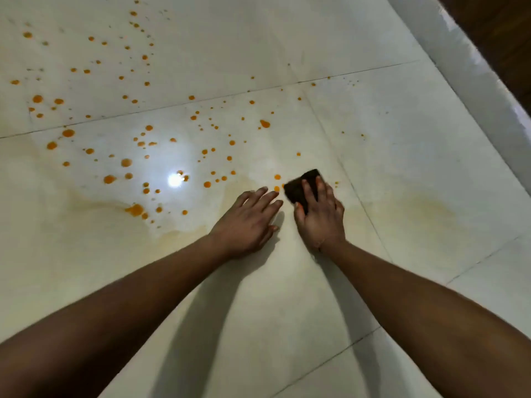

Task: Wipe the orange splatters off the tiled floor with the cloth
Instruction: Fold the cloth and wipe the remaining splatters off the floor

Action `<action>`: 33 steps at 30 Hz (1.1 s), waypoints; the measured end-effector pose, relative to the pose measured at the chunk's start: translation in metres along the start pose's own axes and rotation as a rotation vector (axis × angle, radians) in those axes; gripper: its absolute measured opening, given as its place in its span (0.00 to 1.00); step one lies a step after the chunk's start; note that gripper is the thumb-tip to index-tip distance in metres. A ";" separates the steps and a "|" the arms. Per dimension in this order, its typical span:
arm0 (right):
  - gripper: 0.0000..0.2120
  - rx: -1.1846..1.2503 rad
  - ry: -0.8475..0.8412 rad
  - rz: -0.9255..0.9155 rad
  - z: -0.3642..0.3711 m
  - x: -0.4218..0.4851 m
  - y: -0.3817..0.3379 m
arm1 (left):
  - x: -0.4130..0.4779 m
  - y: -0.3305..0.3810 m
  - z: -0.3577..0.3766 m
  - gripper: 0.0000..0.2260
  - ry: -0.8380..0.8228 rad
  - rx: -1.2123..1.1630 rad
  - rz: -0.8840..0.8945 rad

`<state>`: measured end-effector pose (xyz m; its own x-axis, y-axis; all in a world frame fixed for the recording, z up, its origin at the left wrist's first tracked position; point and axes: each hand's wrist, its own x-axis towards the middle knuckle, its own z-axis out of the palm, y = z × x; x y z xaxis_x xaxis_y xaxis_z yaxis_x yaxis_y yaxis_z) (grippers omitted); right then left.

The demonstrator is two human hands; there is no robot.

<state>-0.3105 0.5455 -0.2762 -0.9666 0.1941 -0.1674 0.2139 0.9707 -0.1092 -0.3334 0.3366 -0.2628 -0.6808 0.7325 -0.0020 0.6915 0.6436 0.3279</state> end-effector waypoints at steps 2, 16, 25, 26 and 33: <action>0.30 0.033 0.048 0.087 -0.001 0.031 0.019 | 0.034 -0.004 0.012 0.31 -0.085 0.003 0.063; 0.31 -0.118 -0.050 -0.403 -0.023 0.056 0.108 | 0.054 -0.005 0.020 0.58 -0.270 -0.064 0.027; 0.32 -0.001 0.014 0.018 -0.029 0.080 0.152 | 0.099 0.063 -0.012 0.61 -0.590 0.317 -0.235; 0.32 0.023 0.029 0.022 -0.029 0.078 0.140 | 0.106 0.075 -0.012 0.59 -0.609 0.347 -0.281; 0.29 0.019 -0.010 -0.139 -0.028 0.006 0.201 | 0.107 0.089 -0.013 0.56 -0.626 0.342 -0.382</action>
<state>-0.2769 0.7459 -0.2713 -0.9856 0.0568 -0.1591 0.0812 0.9852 -0.1508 -0.3476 0.4697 -0.2217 -0.6933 0.3715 -0.6176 0.5434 0.8324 -0.1092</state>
